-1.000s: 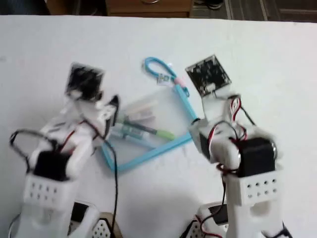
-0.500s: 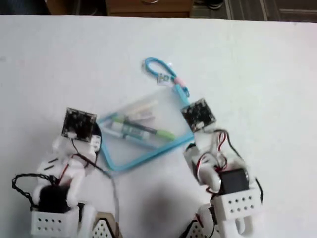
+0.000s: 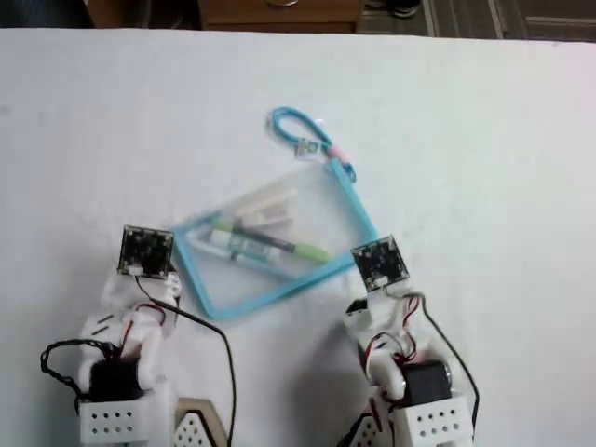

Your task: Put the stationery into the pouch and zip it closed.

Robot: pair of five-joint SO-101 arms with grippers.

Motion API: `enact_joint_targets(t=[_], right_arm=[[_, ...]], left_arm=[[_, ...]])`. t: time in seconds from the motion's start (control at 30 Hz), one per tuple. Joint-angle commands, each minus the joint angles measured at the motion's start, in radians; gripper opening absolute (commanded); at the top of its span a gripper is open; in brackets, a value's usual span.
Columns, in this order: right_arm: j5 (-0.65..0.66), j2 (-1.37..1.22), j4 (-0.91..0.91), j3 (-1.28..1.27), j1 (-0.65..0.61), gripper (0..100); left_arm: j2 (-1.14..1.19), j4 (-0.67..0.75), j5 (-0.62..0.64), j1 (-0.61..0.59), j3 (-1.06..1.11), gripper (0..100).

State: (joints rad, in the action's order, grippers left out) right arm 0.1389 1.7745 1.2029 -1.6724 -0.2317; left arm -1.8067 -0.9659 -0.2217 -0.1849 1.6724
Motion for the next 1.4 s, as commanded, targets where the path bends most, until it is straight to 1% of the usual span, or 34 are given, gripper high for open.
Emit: enact_joint_targets(t=[0.0, 0.1, 0.57, 0.63, 0.7, 0.83, 0.87, 0.93, 1.37], right_arm=[[-0.107, 0.015, 0.064, -0.017, 0.010, 1.7], [-0.141, 0.007, 0.056, -0.017, 0.010, 1.7], [-0.141, 0.007, 0.056, -0.018, 0.008, 1.8], [-0.141, 0.007, 0.056, -0.018, 0.008, 1.8], [-0.141, 0.007, 0.056, -0.018, 0.008, 1.8], [-0.141, 0.007, 0.056, -0.018, 0.008, 1.8], [-0.141, 0.007, 0.056, -0.018, 0.008, 1.8], [-0.141, 0.007, 0.056, -0.018, 0.008, 1.8], [-0.141, 0.007, 0.056, -0.018, 0.008, 1.8]], left_arm=[[-0.013, 0.017, -0.008, -0.007, 0.003, 3], [-0.013, 0.018, -0.008, -0.005, 0.020, 3], [-0.012, 0.006, -0.008, -0.010, 0.021, 3], [-0.012, -0.028, -0.008, -0.008, 0.021, 3], [-0.012, -0.091, -0.003, -0.007, 0.021, 3], [-0.012, -0.310, -0.003, -0.007, 0.021, 3], [-0.012, -0.327, -0.003, -0.005, 0.021, 3], [-0.012, -0.310, -0.002, -0.005, 0.021, 3], [-0.012, -0.315, -0.002, -0.005, 0.021, 3]])
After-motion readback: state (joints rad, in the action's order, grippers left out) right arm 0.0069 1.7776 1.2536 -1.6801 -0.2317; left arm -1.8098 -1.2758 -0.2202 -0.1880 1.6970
